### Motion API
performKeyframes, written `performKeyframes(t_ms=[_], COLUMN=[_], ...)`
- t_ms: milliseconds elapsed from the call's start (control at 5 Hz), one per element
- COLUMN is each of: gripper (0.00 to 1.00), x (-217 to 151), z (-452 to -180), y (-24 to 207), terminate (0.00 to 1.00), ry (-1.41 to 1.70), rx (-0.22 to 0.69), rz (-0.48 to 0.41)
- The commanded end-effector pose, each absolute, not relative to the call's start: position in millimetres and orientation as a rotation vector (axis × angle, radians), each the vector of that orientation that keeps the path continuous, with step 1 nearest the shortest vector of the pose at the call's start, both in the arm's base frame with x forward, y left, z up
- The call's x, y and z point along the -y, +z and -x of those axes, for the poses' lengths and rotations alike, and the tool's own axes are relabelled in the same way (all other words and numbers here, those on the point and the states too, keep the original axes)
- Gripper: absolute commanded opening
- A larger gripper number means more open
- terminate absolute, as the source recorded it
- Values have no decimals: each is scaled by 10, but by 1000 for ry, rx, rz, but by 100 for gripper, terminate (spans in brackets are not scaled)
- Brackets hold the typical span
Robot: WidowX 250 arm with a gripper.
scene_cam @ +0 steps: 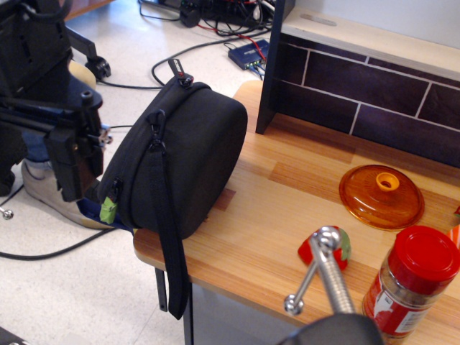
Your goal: Unzip zipper bag
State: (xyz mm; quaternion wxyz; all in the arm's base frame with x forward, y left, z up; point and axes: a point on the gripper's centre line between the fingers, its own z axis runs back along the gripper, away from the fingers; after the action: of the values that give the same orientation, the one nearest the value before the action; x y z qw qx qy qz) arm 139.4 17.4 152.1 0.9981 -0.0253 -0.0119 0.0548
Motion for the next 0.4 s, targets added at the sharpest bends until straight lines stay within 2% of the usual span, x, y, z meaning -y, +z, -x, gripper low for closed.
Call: performKeyframes(t_ms=[0,200], gripper=[100,100], x=[-174,-258], z=[-1394,-1463], y=[1521,1267], terminate=[0,0], ry=[110,86], rx=[24,34], rz=[51,49])
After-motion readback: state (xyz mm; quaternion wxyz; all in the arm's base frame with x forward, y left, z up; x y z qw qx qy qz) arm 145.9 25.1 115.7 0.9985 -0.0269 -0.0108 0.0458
